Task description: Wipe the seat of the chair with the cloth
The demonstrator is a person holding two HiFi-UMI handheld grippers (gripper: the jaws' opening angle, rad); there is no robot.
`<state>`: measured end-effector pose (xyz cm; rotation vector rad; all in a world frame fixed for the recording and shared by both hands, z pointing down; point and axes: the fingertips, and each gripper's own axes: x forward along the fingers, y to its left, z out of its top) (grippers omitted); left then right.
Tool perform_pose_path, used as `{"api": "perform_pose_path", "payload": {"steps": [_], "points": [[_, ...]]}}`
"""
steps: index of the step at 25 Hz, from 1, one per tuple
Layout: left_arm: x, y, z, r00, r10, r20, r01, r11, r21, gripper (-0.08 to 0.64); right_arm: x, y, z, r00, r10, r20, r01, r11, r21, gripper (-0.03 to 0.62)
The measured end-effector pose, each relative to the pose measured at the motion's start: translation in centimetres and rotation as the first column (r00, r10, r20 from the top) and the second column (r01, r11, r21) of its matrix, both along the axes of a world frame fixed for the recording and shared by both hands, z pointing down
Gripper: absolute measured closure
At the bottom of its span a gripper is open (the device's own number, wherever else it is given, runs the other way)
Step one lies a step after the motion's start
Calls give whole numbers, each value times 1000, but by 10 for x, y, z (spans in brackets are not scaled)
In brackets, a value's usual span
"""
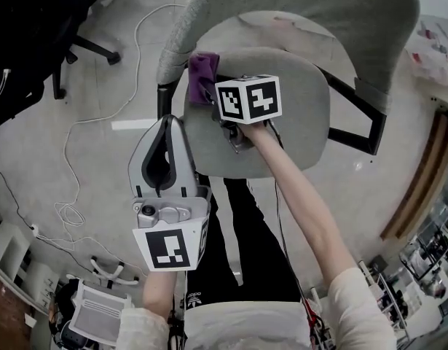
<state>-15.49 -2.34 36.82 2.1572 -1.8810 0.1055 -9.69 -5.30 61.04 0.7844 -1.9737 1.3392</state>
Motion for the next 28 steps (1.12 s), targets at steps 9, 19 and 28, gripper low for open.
{"api": "perform_pose_path", "payload": {"steps": [9,19,28], "points": [[-2,1,1,1000,-12,-7,12,1000,-2,548,-5,-3,14,999,36,1,-36,997,-66,500],[0,-1,2,1000,-31,-3,31,999,-26,548,7,-5,16,998,27,-54,-29,999,-45,500],[35,4,1,999,41,-30,-42,998,-56,548,77,-12,15,990,58,-126,-61,998,-20,500]]}}
